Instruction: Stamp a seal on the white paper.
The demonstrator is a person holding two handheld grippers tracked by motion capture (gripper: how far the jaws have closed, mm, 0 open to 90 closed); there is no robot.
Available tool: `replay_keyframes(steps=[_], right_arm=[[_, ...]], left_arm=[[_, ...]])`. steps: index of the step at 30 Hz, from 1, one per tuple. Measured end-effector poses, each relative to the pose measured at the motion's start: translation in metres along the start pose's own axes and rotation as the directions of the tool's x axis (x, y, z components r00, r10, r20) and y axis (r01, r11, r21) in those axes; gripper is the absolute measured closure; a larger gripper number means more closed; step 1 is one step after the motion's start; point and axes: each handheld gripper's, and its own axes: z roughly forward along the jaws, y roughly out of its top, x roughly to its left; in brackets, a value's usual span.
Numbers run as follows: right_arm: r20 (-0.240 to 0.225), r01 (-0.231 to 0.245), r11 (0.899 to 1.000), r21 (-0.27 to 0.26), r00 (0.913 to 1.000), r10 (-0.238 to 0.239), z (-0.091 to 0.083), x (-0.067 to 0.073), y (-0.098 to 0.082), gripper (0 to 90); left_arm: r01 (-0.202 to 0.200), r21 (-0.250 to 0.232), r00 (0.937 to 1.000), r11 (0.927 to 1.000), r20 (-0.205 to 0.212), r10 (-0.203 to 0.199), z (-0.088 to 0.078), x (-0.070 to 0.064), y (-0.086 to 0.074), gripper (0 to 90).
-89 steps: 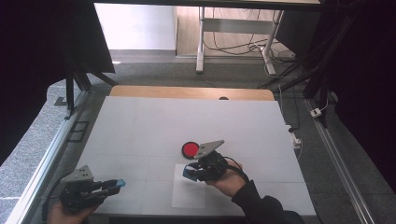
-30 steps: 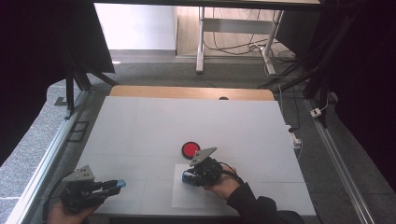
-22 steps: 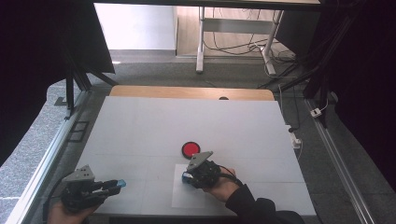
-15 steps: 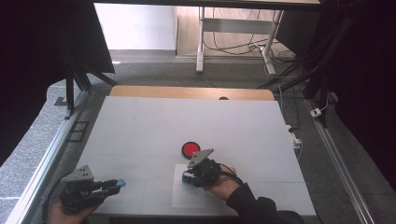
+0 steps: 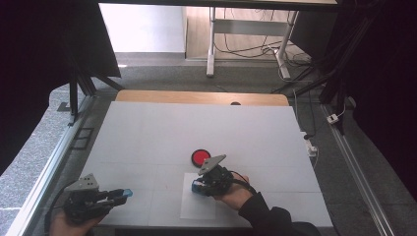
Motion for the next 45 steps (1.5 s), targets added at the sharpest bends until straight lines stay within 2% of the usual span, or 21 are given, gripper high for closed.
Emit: replay_keyframes(steps=[10, 20, 27, 37, 45], right_arm=[[-0.014, 0.01, 1.0, -0.019, 0.9998, -0.01, -0.006, 0.003, 0.004, 70.5], [-0.036, -0.007, 0.998, -0.06, 0.9993, 0.005, -0.014, 0.004, 0.008, 70.5], [-0.036, -0.014, 0.997, -0.081, 0.9993, 0.011, -0.021, 0.004, 0.01, 70.5], [-0.029, 0.006, 0.994, -0.114, 0.9995, -0.01, -0.034, 0.005, 0.014, 70.5], [-0.04, 0.001, 0.989, -0.15, 0.9992, -0.007, -0.043, 0.007, 0.017, 70.5]], left_arm=[[-0.005, -0.001, 1.0, 1.0, 0.002, 0.005, 0.0, 0.0, 0.0, 68.6], [-0.007, 0.001, 0.9999, 1.0, 0.007, 0.007, 0.0, 0.0, 0.0, 68.6], [-0.009, 0.002, 0.9999, 1.0, 0.01, 0.009, 0.001, 0.0, 0.0, 68.6], [-0.021, 0.005, 0.9997, 0.9998, 0.01, 0.021, 0.001, -0.001, 0.0, 68.6], [-0.027, 0.005, 0.9995, 0.9996, 0.014, 0.027, 0.001, -0.002, 0.0, 68.6]])
